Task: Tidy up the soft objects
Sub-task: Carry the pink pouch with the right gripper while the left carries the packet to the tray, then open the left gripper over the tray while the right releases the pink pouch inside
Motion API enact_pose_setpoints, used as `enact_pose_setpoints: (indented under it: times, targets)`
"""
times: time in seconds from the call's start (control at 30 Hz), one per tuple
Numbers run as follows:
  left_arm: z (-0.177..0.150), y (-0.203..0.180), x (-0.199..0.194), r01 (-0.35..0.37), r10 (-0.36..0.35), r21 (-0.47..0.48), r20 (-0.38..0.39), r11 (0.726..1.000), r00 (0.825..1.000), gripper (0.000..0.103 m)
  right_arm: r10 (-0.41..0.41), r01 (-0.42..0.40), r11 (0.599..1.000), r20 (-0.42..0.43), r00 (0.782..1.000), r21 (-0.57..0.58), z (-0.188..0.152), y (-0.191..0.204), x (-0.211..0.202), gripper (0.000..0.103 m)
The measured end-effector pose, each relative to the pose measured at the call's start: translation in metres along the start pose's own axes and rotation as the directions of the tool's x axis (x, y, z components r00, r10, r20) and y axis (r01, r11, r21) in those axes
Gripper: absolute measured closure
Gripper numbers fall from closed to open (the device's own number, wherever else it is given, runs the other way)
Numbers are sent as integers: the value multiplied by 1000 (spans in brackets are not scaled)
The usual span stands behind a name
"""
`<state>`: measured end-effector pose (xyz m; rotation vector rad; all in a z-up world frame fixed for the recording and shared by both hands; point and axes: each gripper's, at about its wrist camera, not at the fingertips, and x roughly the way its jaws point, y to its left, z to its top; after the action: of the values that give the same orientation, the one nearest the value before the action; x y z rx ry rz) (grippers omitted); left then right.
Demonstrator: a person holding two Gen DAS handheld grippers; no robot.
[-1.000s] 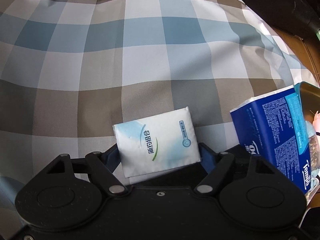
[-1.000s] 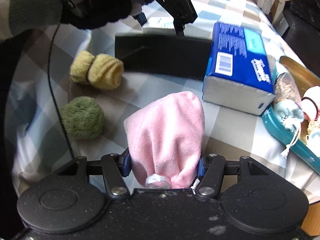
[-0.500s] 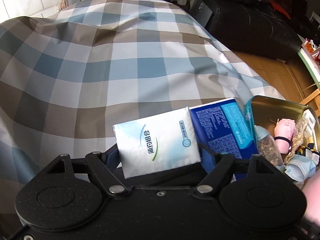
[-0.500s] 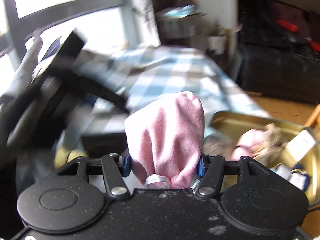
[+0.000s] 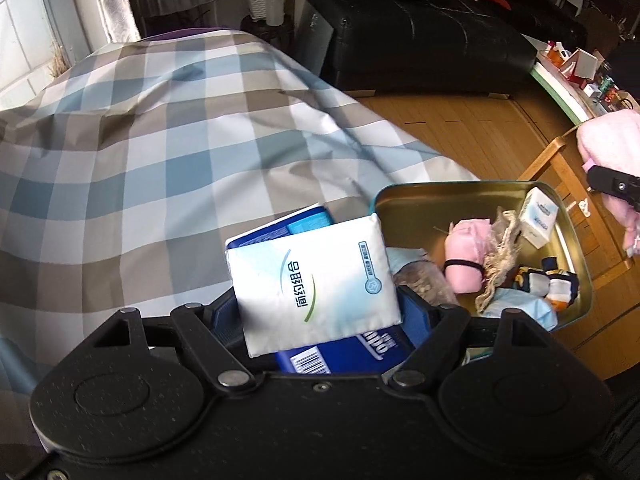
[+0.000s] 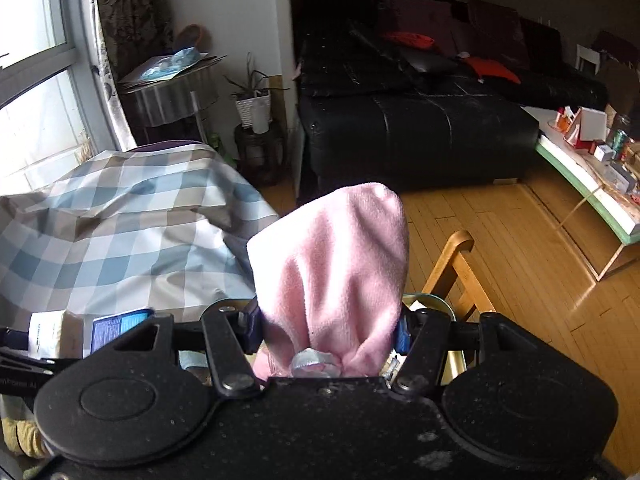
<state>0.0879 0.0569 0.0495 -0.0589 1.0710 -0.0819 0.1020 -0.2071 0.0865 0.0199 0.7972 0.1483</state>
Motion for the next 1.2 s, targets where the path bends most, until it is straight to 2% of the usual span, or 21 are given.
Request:
enact_pose_setpoints:
  times: [0.13,0.3,0.47,0.73,1.03,1.13,1.2]
  targets:
    - [23,-21,6,12,-12,30,-2,999,1000,28,9,-4,996,-52,999,94,2,-24,4,45]
    - [44,-50,33,32,-29,60,-47,998,998,28,-58,70,993,-127,990,96,-6,-34,18,45]
    - [54,-76,58,61,-53,80,-99,995,994,28,-40,64,990,-182,982,127,-10,-44,25,45]
    - [65,-98,76,68,-54,107,-130,992,990,28,-1,42,977,-191,982,209,-9,-61,21,45]
    - [66,-109,83,91,-76,116,-129,989,989,27,28,28,967,-213,977,255,-11,-66,25,45]
    - [66,-113,81,89,-74,134,-111,987,991,20,30,28,965,-216,976,262,-11,-66,26,45]
    - [67,-115,80,83,-68,144,-104,986,992,20,29,30,964,-218,976,263,-11,-66,27,45]
